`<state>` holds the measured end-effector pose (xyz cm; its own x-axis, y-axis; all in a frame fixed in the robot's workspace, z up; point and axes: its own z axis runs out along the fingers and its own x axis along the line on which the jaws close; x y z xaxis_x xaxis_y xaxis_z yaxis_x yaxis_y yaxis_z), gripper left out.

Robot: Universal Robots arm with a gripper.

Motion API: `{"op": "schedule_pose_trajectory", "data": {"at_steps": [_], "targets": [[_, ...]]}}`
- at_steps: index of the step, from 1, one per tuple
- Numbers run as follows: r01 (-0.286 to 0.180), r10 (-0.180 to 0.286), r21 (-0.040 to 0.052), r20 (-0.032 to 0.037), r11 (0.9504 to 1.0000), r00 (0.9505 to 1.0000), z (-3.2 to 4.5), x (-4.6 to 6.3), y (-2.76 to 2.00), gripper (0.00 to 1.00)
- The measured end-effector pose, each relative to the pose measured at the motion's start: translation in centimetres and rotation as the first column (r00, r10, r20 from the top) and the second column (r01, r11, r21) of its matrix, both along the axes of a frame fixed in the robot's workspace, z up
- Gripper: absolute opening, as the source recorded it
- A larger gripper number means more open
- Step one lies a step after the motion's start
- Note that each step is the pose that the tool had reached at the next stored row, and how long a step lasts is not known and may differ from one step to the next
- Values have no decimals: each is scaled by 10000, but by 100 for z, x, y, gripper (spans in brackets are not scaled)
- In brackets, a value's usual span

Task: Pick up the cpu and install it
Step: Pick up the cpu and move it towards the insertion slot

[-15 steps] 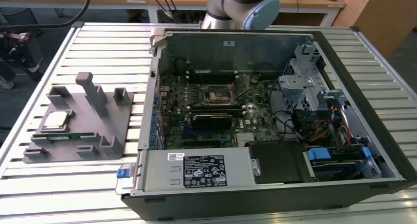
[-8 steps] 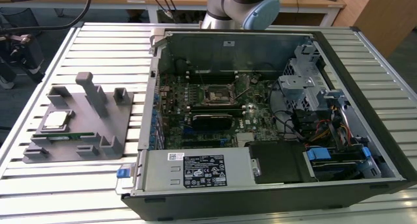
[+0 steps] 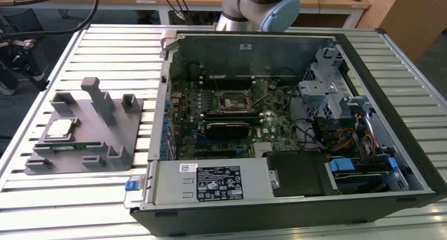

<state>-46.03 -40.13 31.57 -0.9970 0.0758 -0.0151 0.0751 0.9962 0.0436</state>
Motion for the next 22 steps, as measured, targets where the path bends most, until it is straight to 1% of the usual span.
{"op": "schedule_pose_trajectory", "data": {"at_steps": [6, 22], "targets": [[-3, 3, 0, 0, 10000, 10000, -48, 0, 0, 59], [-3, 3, 0, 0, 10000, 10000, -129, 0, 0, 59]]}}
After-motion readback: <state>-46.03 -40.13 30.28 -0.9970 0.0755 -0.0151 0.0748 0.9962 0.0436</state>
